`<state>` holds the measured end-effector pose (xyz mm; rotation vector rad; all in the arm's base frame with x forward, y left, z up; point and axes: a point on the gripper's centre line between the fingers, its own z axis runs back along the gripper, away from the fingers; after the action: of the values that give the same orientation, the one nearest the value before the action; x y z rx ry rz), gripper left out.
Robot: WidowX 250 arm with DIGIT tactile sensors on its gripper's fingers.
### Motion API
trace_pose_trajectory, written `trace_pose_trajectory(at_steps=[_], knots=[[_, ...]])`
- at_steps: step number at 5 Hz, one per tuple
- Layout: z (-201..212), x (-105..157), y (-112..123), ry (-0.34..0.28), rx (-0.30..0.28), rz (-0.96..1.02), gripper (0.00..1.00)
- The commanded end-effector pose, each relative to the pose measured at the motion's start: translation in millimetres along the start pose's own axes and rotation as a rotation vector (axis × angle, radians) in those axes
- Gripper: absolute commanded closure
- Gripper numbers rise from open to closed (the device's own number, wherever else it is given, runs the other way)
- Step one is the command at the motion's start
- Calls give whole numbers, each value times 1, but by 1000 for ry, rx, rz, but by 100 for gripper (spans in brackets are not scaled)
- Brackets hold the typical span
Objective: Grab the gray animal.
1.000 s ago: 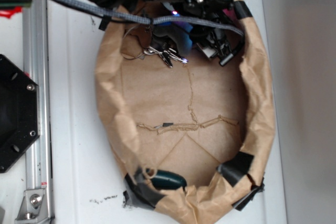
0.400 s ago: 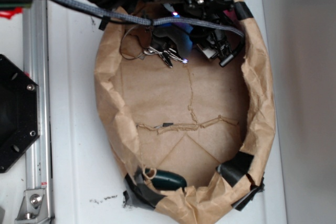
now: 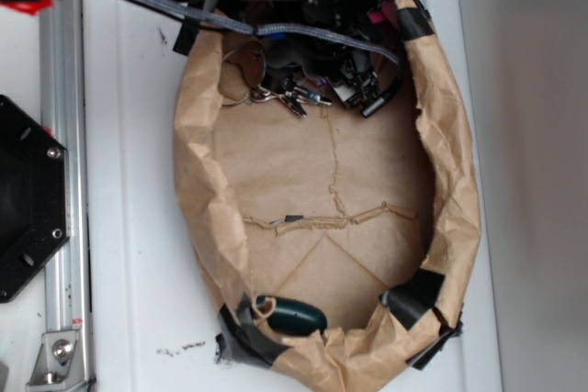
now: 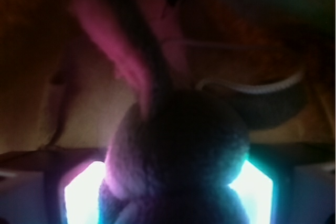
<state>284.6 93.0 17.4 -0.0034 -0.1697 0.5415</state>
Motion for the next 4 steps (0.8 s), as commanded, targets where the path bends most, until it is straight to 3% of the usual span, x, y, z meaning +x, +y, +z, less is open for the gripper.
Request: trace_pose_trajectory(at_steps=[1,2,3,4], knots=[[54,-1,-30,-18,-79,-90,100],[102,-15,-78,-24,-88,-233,100],[123,-26,-100,-21,-67,-403,100],[132,-37,-97,19,-52,-541,100]])
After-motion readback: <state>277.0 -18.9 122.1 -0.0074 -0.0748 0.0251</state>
